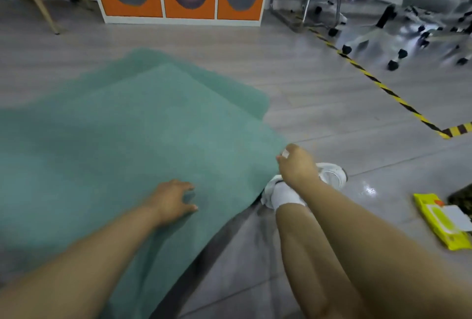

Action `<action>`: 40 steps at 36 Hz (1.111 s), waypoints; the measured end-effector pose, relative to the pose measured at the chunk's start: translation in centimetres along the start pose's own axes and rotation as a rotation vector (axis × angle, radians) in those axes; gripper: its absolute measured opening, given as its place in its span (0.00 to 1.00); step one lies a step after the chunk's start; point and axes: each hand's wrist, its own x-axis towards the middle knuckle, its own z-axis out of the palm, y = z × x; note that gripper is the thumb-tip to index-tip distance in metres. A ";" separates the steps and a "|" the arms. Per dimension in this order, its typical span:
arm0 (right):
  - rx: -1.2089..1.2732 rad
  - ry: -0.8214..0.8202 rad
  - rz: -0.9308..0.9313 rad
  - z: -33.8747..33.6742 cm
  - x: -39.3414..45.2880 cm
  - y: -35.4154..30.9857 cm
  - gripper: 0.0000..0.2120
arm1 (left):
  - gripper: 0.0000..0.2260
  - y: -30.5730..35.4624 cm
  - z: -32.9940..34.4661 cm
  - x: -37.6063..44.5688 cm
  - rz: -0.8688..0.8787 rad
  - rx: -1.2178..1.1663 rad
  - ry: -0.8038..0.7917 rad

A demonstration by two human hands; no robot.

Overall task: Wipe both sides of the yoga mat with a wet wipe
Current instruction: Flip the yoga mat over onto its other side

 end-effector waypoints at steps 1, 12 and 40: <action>-0.048 -0.024 -0.017 0.6 -0.9 0.0 0.09 | 0.28 -0.5 0.7 -0.7 -0.016 0.009 -0.012; -0.385 -0.068 -0.252 0.7 -8.8 -3.3 0.11 | 0.28 -4.2 3.3 -8.8 -0.039 0.001 0.002; -1.037 -0.396 -0.669 11.6 -12.0 0.8 0.13 | 0.46 -6.2 11.3 -16.1 -0.207 0.287 -0.232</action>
